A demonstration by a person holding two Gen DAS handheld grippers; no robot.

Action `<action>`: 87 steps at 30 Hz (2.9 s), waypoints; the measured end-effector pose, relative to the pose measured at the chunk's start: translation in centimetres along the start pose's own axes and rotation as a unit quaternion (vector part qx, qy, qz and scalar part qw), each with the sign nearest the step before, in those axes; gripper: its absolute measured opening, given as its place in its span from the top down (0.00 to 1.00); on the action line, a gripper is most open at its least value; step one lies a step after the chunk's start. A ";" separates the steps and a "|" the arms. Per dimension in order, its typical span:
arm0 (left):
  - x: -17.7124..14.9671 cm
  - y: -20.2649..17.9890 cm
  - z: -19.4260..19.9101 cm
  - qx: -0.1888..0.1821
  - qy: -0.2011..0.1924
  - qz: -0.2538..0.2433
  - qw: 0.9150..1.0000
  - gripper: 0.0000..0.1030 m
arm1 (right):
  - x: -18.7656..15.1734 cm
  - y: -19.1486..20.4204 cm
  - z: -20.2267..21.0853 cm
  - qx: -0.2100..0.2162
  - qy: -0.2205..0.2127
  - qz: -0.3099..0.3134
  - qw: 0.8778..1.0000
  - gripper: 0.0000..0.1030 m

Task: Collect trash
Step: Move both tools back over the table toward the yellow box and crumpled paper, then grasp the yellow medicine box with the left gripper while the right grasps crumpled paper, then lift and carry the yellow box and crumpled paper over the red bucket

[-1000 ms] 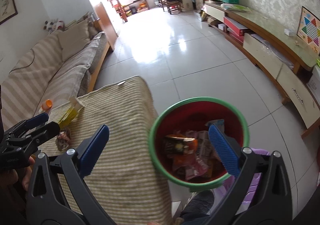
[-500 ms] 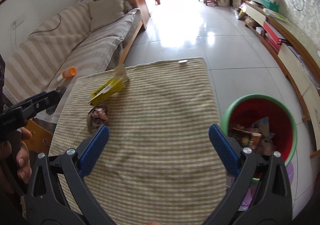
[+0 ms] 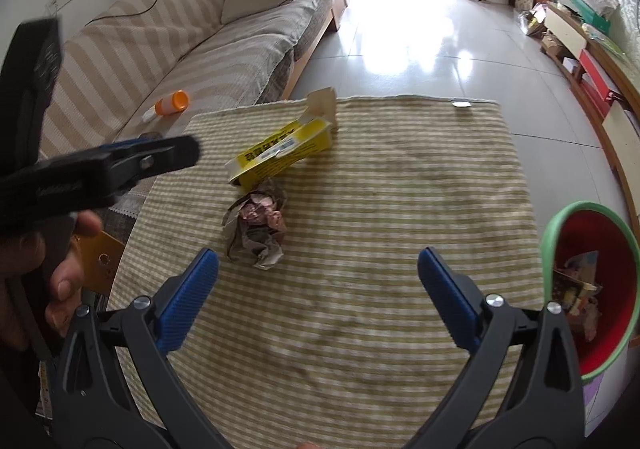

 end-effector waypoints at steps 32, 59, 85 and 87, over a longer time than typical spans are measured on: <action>3.6 6.2 -9.8 -0.017 0.061 0.027 0.998 0.43 | 1.3 5.6 -11.0 0.077 0.049 0.029 0.995 0.05; -2.5 8.0 6.0 0.016 -0.055 0.089 0.994 0.43 | 1.0 7.9 -3.4 0.018 0.011 0.067 0.998 0.62; -9.7 -0.8 15.0 0.034 -0.082 0.038 0.995 0.43 | -1.3 3.1 11.0 0.009 -0.086 0.021 0.996 0.62; -9.6 -1.3 15.2 0.035 -0.082 0.035 0.995 0.43 | -1.3 3.0 11.5 0.010 -0.091 0.020 0.996 0.62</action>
Point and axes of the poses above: each gripper's, at about its wrist camera, not at the fingertips, and z roughly against the way its jaws point, y to its left, x to its top, the point moved 5 cm from there along -z, roughly the way its jaws point, and after that the axes turned 5 degrees about -x, right-handed, at the moved point
